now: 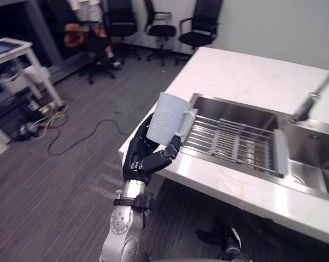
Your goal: Walk over to the sink, pick up the cup, carry it to the dishwasher, place the cup inside the dishwasher, then close the dishwasher door
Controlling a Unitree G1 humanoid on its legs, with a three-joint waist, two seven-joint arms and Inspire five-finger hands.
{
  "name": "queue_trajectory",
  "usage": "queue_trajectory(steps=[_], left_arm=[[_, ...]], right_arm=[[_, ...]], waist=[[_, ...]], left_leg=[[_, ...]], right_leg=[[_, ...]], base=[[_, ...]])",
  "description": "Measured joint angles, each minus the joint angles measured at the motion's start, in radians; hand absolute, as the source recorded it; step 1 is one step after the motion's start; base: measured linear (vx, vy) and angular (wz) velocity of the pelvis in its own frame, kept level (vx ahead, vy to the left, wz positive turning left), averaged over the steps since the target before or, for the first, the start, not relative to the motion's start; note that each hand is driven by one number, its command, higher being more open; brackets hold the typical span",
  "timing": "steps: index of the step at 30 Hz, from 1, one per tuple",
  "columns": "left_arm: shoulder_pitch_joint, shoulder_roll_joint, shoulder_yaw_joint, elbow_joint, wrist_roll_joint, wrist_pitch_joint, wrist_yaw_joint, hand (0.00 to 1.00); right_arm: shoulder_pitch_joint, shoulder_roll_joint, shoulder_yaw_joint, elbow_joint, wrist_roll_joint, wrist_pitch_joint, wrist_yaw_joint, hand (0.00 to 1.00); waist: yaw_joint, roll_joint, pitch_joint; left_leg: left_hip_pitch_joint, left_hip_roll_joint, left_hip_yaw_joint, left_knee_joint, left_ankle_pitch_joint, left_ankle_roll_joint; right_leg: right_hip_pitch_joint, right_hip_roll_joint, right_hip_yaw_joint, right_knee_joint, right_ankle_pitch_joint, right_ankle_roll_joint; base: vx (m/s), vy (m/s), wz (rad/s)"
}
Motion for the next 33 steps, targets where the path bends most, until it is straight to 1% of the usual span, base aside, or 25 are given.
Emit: queue_trajectory(steps=[1, 2, 3, 4, 5, 6, 8, 11, 14, 15, 17, 18, 19, 20, 21, 22, 23, 25, 26, 27, 28, 29, 30, 32, 33], left_arm=[[0.002, -0.006, 0.002, -0.004, -0.005, 0.0, 0.006, 0.3], [0.002, -0.011, 0.002, -0.006, -0.005, 0.0, 0.009, 0.3], [0.003, -0.01, 0.016, -0.006, -0.006, -0.008, 0.01, 0.3], [0.003, -0.01, 0.02, -0.006, -0.007, -0.008, 0.01, 0.3], [0.006, -0.012, 0.02, -0.006, -0.013, -0.009, 0.011, 0.3], [0.009, -0.011, 0.02, -0.006, -0.014, -0.013, 0.008, 0.3], [0.013, -0.01, 0.029, -0.006, -0.016, -0.03, 0.007, 0.3], [0.02, -0.006, 0.06, -0.001, -0.023, -0.032, 0.007, 0.3], [0.021, -0.001, 0.068, -0.002, -0.023, -0.032, 0.007, 0.3], [0.02, -0.001, 0.059, -0.002, -0.023, -0.031, 0.004, 0.3], [0.017, 0.008, 0.044, -0.002, -0.023, -0.03, -0.003, 0.3], [0.015, 0.021, 0.03, -0.002, -0.022, -0.029, -0.007, 0.3], [0.014, 0.037, 0.021, 0.0, -0.022, -0.031, -0.007, 0.3], [0.014, 0.041, 0.021, 0.002, -0.022, -0.031, -0.006, 0.3], [0.013, 0.043, 0.02, 0.006, -0.022, -0.031, -0.005, 0.3], [0.007, 0.048, 0.011, 0.018, -0.022, -0.036, -0.005, 0.3], [0.0, 0.053, 0.003, 0.029, -0.023, -0.038, -0.005, 0.3], [-0.031, 0.075, -0.04, 0.057, -0.023, -0.041, -0.006, 0.3], [-0.039, 0.075, -0.051, 0.066, -0.023, -0.041, -0.006, 0.3], [-0.047, 0.071, -0.078, 0.081, -0.023, -0.041, -0.007, 0.3], [-0.043, 0.063, -0.111, 0.096, -0.023, -0.039, -0.007, 0.3], [-0.039, 0.063, -0.121, 0.096, -0.023, -0.039, -0.008, 0.3], [-0.038, 0.063, -0.136, 0.096, -0.024, -0.039, -0.012, 0.3], [-0.039, 0.052, -0.142, 0.097, -0.028, -0.037, -0.03, 0.3], [-0.038, 0.042, -0.142, 0.097, -0.038, -0.037, -0.033, 0.3]], right_arm=[[-0.015, 0.0, -0.002, -0.002, -0.008, -0.004, -0.007, 0.9], [-0.021, 0.003, -0.002, -0.001, -0.012, -0.004, -0.01, 0.9], [-0.04, 0.006, 0.001, 0.004, -0.022, -0.002, -0.016, 0.9], [-0.042, 0.004, 0.003, -0.005, -0.024, -0.002, -0.02, 0.9], [-0.039, -0.01, 0.005, -0.018, -0.033, -0.003, -0.025, 0.9], [-0.043, -0.02, 0.007, -0.019, -0.05, -0.003, -0.027, 0.9], [-0.062, -0.026, 0.008, -0.02, -0.061, -0.003, -0.029, 0.9], [-0.095, -0.012, 0.028, -0.018, -0.086, -0.001, -0.033, 0.9], [-0.132, 0.006, 0.045, -0.014, -0.109, 0.0, -0.031, 0.9], [-0.147, 0.005, 0.051, -0.013, -0.13, 0.001, -0.028, 0.9], [-0.153, 0.005, 0.055, -0.014, -0.135, 0.002, -0.026, 0.9], [-0.155, 0.007, 0.058, -0.015, -0.14, 0.003, -0.024, 0.9], [-0.155, 0.008, 0.078, -0.02, -0.141, 0.002, -0.022, 0.9], [-0.154, 0.007, 0.09, -0.025, -0.143, 0.002, -0.02, 0.9], [-0.155, 0.007, 0.109, -0.035, -0.152, 0.002, -0.017, 0.9], [-0.155, 0.008, 0.125, -0.047, -0.159, 0.001, -0.015, 0.9], [-0.154, 0.008, 0.132, -0.053, -0.159, 0.0, -0.015, 0.9], [-0.155, 0.009, 0.153, -0.088, -0.159, 0.0, -0.014, 0.9], [-0.153, 0.009, 0.158, -0.098, -0.159, -0.001, -0.014, 0.9], [-0.153, 0.009, 0.167, -0.108, -0.158, -0.003, -0.014, 0.9], [-0.152, 0.004, 0.173, -0.107, -0.158, -0.002, -0.014, 0.9], [-0.152, 0.003, 0.175, -0.109, -0.158, -0.002, -0.014, 0.9], [-0.152, 0.008, 0.184, -0.117, -0.157, -0.002, -0.014, 0.9], [-0.139, 0.009, 0.204, -0.151, -0.156, -0.002, -0.017, 0.9], [-0.11, 0.008, 0.205, -0.197, -0.156, -0.002, -0.022, 0.9]], waist=[[-0.002, 0.0, 0.006], [-0.003, -0.004, 0.013], [0.006, -0.01, 0.029], [0.006, -0.005, 0.032], [0.004, 0.014, 0.035], [0.0, 0.023, 0.036], [-0.001, 0.026, 0.038], [-0.002, 0.009, 0.052], [-0.003, -0.013, 0.065], [-0.009, -0.016, 0.068], [-0.017, -0.021, 0.072], [-0.024, -0.02, 0.076], [-0.036, -0.016, 0.083], [-0.038, -0.016, 0.083], [-0.038, -0.018, 0.082], [-0.039, -0.015, 0.085], [-0.039, -0.014, 0.085], [-0.063, -0.019, 0.081], [-0.064, -0.022, 0.079], [-0.067, -0.021, 0.075], [-0.061, 0.01, 0.06], [-0.057, 0.021, 0.054], [-0.052, 0.033, 0.046], [-0.051, 0.034, 0.049], [-0.049, 0.034, 0.05]], left_leg=[[-0.01, 0.003, 0.085, -0.028, 0.042, 0.034], [-0.001, 0.013, 0.156, -0.051, 0.036, 0.065], [-0.011, 0.069, 0.322, -0.013, 0.002, 0.097], [-0.022, 0.104, 0.398, 0.034, -0.029, 0.102], [-0.025, 0.157, 0.499, 0.088, -0.052, 0.114], [-0.025, 0.162, 0.524, 0.089, -0.037, 0.097], [-0.031, 0.128, 0.504, 0.07, -0.033, 0.086], [-0.041, 0.075, 0.475, 0.064, -0.035, 0.102], [-0.04, 0.015, 0.457, 0.09, -0.067, 0.12], [-0.037, -0.011, 0.426, 0.103, -0.086, 0.135], [-0.032, -0.035, 0.386, 0.121, -0.106, 0.15], [-0.008, -0.05, 0.348, 0.113, -0.113, 0.156], [0.014, -0.055, 0.309, 0.1, -0.118, 0.157], [0.027, -0.057, 0.295, 0.087, -0.118, 0.158], [0.058, -0.065, 0.27, 0.057, -0.112, 0.154], [0.088, -0.076, 0.245, 0.029, -0.108, 0.15], [0.102, -0.083, 0.229, 0.018, -0.108, 0.15], [0.121, -0.11, 0.158, 0.011, -0.109, 0.149], [0.121, -0.12, 0.143, 0.018, -0.117, 0.144], [0.128, -0.141, 0.112, 0.04, -0.137, 0.141], [0.127, -0.128, 0.099, 0.058, -0.149, 0.13], [0.128, -0.119, 0.099, 0.059, -0.153, 0.121], [0.134, -0.1, 0.103, 0.063, -0.166, 0.095], [0.127, -0.078, 0.117, 0.135, -0.186, 0.047], [0.103, -0.061, 0.16, 0.251, -0.194, 0.034]], right_leg=[[0.016, -0.013, -0.046, -0.013, 0.001, -0.004], [0.026, -0.019, -0.067, -0.023, 0.005, -0.01], [0.049, -0.022, -0.109, -0.038, 0.01, -0.011], [0.061, -0.022, -0.133, -0.042, 0.01, -0.011], [0.085, -0.016, -0.175, -0.044, 0.009, -0.01], [0.101, -0.019, -0.203, -0.043, 0.002, -0.001], [0.103, -0.038, -0.201, -0.05, -0.008, 0.005], [0.112, -0.056, -0.18, -0.064, -0.011, 0.008], [0.12, -0.119, -0.21, 0.002, -0.052, 0.008], [0.101, -0.158, -0.206, 0.114, -0.055, -0.007], [0.041, -0.189, -0.146, 0.292, -0.028, -0.05], [-0.012, -0.19, -0.065, 0.424, 0.022, -0.088], [-0.052, -0.138, 0.034, 0.482, -0.032, -0.065], [-0.07, -0.107, 0.071, 0.483, -0.06, -0.067], [-0.105, -0.053, 0.124, 0.465, -0.102, -0.068], [-0.139, -0.008, 0.163, 0.427, -0.119, -0.068], [-0.156, 0.015, 0.183, 0.406, -0.123, -0.067], [-0.208, 0.092, 0.25, 0.269, -0.116, -0.059], [-0.213, 0.098, 0.265, 0.219, -0.091, -0.063], [-0.21, 0.093, 0.269, 0.183, 0.0, -0.051], [-0.18, 0.099, 0.238, 0.157, -0.003, -0.054], [-0.165, 0.105, 0.227, 0.135, -0.001, -0.057], [-0.133, 0.114, 0.203, 0.097, 0.002, -0.064], [-0.067, 0.123, 0.173, 0.048, 0.004, -0.067], [-0.014, 0.127, 0.158, 0.019, 0.004, -0.067]], base=[[-0.05, 0.018, 1.28], [-0.06, 0.043, 1.2], [-0.03, 0.012, 0.84], [-0.01, 0.007, 1.02], [0.0, 0.02, 1.0], [0.01, 0.068, 0.9], [0.01, 0.116, 0.65], [0.02, 0.107, 0.48], [0.08, 0.152, 0.46], [0.12, 0.096, 0.71], [0.15, 0.1, 0.79], [0.21, 0.114, 0.91], [0.22, 0.094, 0.9], [0.23, 0.065, 0.74], [0.23, 0.042, 0.62], [0.28, 0.033, 0.59], [0.28, 0.0, 0.81], [0.28, -0.051, 1.01], [0.29, -0.097, 1.02], [0.34, -0.103, 0.83], [0.35, -0.1, 0.71], [0.33, -0.087, 0.45], [0.24, -0.07, 0.32], [0.26, -0.103, 0.43], [0.24, -0.092, 0.42]])
